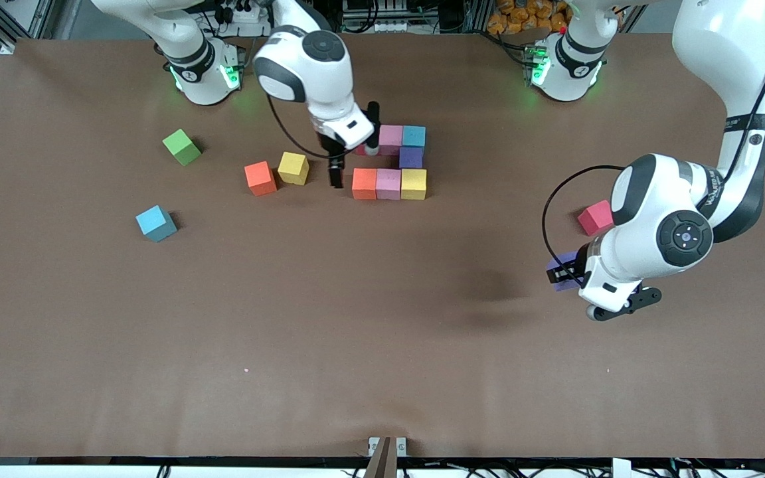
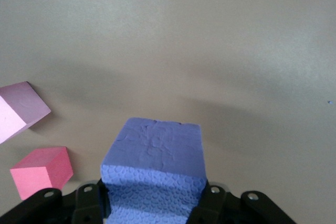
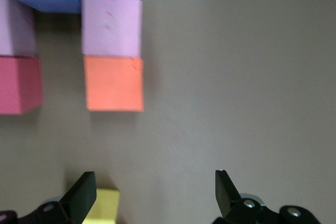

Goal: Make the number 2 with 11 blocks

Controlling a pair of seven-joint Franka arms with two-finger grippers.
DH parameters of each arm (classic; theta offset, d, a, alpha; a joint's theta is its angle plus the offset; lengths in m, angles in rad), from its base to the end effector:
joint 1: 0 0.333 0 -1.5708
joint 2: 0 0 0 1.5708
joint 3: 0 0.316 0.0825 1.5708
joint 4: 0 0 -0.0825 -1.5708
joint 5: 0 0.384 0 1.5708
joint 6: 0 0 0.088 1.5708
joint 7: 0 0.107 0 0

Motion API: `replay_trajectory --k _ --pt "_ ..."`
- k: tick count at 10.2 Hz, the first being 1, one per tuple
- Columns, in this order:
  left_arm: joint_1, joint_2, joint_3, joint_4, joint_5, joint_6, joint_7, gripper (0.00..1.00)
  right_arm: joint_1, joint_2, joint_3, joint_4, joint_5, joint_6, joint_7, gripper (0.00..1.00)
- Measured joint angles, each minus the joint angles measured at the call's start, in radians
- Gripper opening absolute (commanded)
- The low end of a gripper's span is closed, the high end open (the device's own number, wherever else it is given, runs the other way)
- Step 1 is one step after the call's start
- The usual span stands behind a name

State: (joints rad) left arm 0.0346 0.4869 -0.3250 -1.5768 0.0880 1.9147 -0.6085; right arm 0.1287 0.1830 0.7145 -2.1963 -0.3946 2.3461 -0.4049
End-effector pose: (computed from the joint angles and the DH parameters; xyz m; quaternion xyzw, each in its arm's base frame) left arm 0.6499 -0.1586 0.3594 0.9856 0.1536 -0.0707 0.0053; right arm 0.3723 0.4044 0.3225 0.7246 0.6841 0.0306 0.0772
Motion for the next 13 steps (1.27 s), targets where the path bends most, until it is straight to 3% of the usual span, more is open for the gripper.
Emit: replay_trajectory --k 3,6,9,13 --pt "-0.034 0.028 -0.051 -0.004 -0.011 0.024 0.0 0.14 -0.179 -0.015 -0.002 -0.022 0.0 -0.014 -0.012 1.0" --pt "-0.187 0.105 -0.056 0.001 -0.011 0.136 -0.088 0.14 -0.331 -0.015 -0.002 -0.042 0.0 -0.007 -0.02 1.0" --pt "-0.327 0.21 -0.045 0.078 0.013 0.175 -0.163 0.14 -0.475 -0.017 -0.001 -0.052 0.0 -0.007 -0.028 1.0" --pt "-0.584 0.328 0.095 0.197 0.015 0.224 -0.215 0.14 -0.689 -0.016 -0.001 -0.057 0.003 -0.002 -0.203 1.0"
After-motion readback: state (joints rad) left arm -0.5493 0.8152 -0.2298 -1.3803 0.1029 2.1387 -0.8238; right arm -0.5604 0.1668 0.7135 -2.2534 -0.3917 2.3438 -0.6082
